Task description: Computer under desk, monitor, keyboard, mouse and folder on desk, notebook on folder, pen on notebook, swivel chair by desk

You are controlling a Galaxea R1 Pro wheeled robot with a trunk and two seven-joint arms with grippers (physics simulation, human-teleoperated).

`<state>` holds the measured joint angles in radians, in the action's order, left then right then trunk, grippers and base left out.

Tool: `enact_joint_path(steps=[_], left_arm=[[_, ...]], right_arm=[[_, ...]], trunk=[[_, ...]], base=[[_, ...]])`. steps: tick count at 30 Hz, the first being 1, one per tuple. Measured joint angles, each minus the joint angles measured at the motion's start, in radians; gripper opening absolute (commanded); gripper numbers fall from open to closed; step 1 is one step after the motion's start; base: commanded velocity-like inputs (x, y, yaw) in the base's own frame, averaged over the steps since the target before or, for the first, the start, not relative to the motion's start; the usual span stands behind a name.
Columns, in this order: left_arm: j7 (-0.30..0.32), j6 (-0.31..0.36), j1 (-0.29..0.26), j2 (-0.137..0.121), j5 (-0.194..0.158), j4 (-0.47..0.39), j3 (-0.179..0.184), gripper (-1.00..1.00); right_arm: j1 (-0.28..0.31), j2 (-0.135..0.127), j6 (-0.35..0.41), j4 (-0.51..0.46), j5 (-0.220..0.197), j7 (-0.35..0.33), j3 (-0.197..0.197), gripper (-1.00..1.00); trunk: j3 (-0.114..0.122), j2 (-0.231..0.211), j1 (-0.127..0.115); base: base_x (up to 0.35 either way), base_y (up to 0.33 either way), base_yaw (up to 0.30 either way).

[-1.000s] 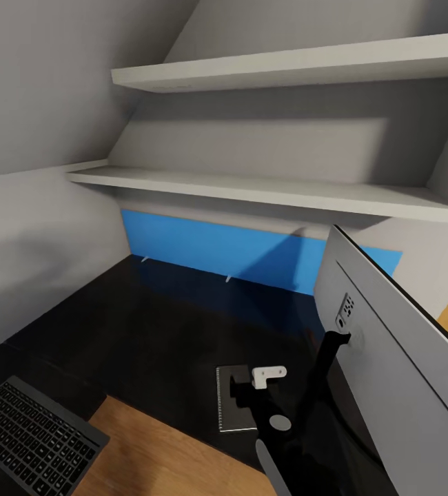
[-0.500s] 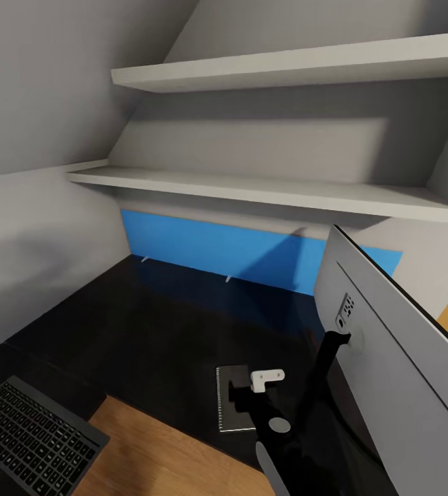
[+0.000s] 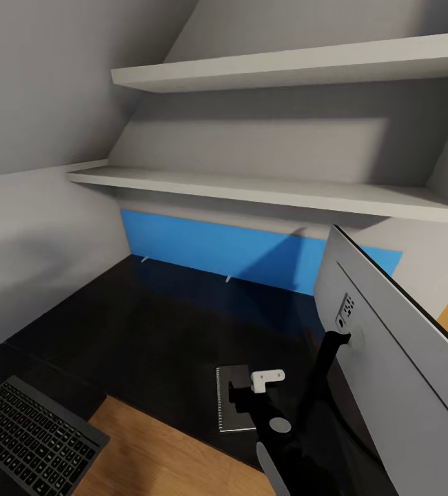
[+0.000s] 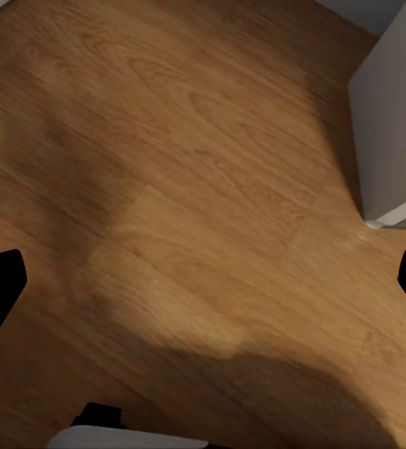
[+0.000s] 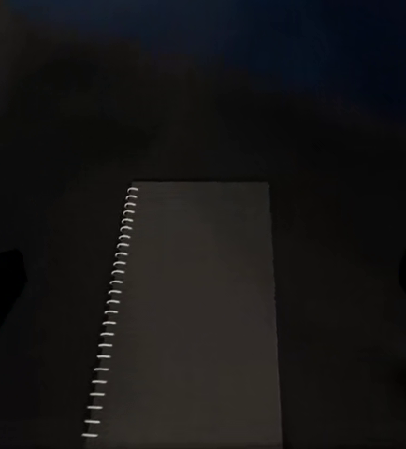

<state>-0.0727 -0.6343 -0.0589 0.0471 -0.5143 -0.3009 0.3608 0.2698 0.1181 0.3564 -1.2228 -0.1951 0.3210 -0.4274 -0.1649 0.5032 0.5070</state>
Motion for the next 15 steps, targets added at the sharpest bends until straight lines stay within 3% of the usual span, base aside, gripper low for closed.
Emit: enact_joint_path(steps=[3,15], left_arm=[[-0.001,0.001,0.0,-0.002,-0.002,0.0,-0.002,1.0],[-0.002,0.002,0.0,-0.004,-0.005,0.0,-0.004,1.0]], right_arm=[[0.0,-0.001,-0.001,0.0,0.0,0.0,0.0,1.0],[0.0,-0.002,-0.002,0.0,0.001,0.0,0.0,1.0]], trunk=[[0.0,0.0,0.0],[-0.038,0.084,0.046]], base=[[0.0,0.0,0.0],[0.0,0.0,0.0]])
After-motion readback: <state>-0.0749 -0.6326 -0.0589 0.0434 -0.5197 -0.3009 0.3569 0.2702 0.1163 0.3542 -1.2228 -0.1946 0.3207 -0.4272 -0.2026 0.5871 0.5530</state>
